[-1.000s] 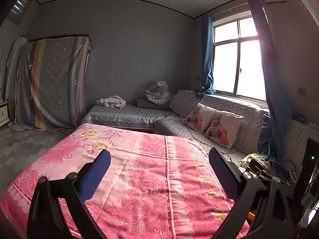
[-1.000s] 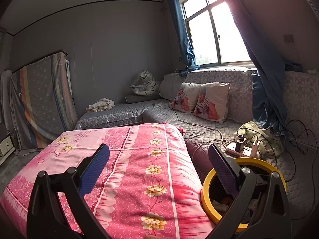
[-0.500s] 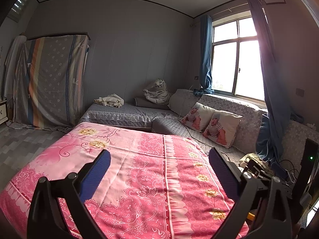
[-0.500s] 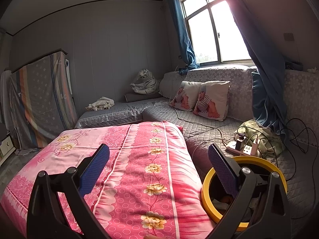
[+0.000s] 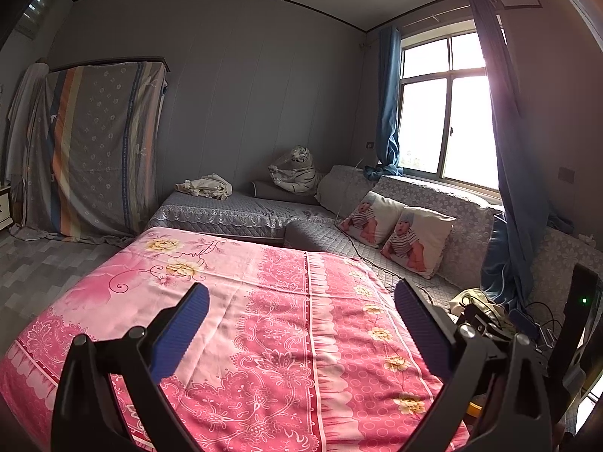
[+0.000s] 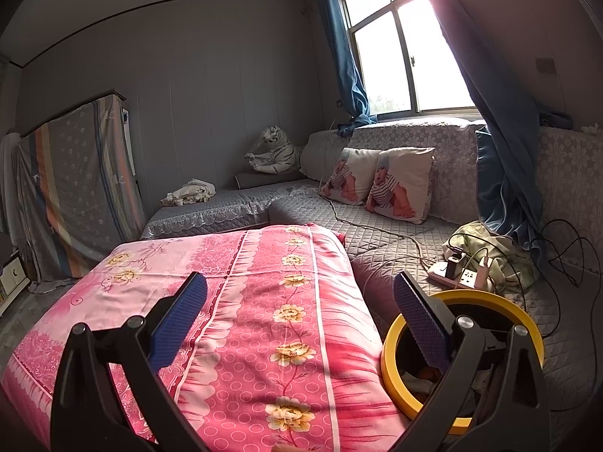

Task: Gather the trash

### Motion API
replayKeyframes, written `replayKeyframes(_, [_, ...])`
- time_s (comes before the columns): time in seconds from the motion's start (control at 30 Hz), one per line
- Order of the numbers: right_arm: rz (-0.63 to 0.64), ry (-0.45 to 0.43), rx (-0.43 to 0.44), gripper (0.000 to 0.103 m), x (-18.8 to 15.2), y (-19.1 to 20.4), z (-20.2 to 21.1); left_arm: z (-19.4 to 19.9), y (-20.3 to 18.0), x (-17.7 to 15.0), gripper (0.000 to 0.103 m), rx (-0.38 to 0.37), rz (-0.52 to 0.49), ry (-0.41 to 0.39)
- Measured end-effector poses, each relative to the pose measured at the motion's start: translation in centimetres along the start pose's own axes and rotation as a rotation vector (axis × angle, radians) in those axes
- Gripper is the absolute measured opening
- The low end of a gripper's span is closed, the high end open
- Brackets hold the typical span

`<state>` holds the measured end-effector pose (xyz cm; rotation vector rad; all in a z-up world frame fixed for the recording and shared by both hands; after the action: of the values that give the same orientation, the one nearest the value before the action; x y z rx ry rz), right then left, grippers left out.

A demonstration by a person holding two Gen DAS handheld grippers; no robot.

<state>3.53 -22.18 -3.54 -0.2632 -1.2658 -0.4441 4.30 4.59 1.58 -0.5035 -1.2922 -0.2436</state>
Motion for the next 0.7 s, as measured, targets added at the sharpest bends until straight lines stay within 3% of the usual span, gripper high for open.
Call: replayKeyframes(0.7, [-0.003,0.014,-0.002,0.095,-0.37,-0.22,-0.39,-0.28,-0.67,-0.16,0.095,-0.008,-0.006,0.002])
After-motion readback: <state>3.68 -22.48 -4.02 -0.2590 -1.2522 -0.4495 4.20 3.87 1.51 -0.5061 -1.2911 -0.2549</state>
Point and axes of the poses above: each gripper's, at about its wrist camera, not at the fingertips, and z roughly against the way its jaws point, y to its left, x to its top, the point moved 2 cm from there along -z, roughly the way its jaws point, and after that the axes turned 14 degrees about -x, right-handed, at the moved point
